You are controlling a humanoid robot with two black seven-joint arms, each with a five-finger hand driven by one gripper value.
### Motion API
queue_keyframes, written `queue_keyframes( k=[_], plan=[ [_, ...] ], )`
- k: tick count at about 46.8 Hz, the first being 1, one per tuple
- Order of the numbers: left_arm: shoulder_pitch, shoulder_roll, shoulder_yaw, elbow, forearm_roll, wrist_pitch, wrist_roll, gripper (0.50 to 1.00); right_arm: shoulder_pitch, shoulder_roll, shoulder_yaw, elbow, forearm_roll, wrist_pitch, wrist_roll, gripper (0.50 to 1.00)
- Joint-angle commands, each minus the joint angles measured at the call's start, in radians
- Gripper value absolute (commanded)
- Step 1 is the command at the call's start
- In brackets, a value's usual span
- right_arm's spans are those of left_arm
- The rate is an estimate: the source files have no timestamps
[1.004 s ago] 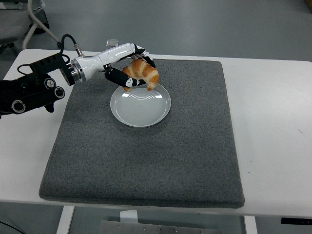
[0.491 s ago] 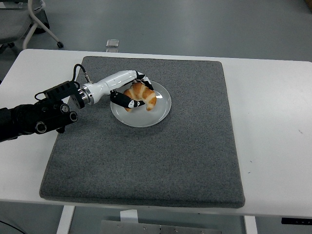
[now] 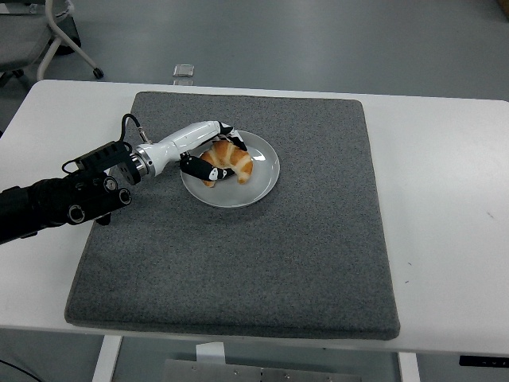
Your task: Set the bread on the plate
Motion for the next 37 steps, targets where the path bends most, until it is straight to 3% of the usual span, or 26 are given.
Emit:
queue_keyframes(
  k=[1,3,8,12,21,31,37],
  plan=[
    [0.002,0.0,-0.001,0.0,-0.002,0.021,0.0,0.677,0.0,0.0,0.0,0.0,0.0,0.0,0.0,0.93],
    [0.006,0.0,-0.001,0.0,-0.005,0.031,0.0,0.72,0.0,0.0,0.0,0.0,0.0,0.0,0.0,0.93],
    [0.014,0.0,-0.001,0.0,-0.009,0.034,0.0,0.758,0.0,0.0,0.0,0.0,0.0,0.0,0.0,0.93],
    [0.016,0.0,-0.001,-0.003,-0.011,0.034,0.0,0.848,0.0,0.0,0.0,0.0,0.0,0.0,0.0,0.93],
    [0.022,0.0,-0.001,-0.003,-0.011,0.034,0.0,0.988,0.0,0.0,0.0,0.0,0.0,0.0,0.0,0.93],
    [0.022,0.002,-0.008,-0.013,-0.012,0.034,0.0,0.99,0.0,0.0,0.0,0.0,0.0,0.0,0.0,0.93],
    [0.014,0.006,-0.078,-0.032,-0.031,0.018,0.003,0.99,0.0,0.0,0.0,0.0,0.0,0.0,0.0,0.93]
  ],
)
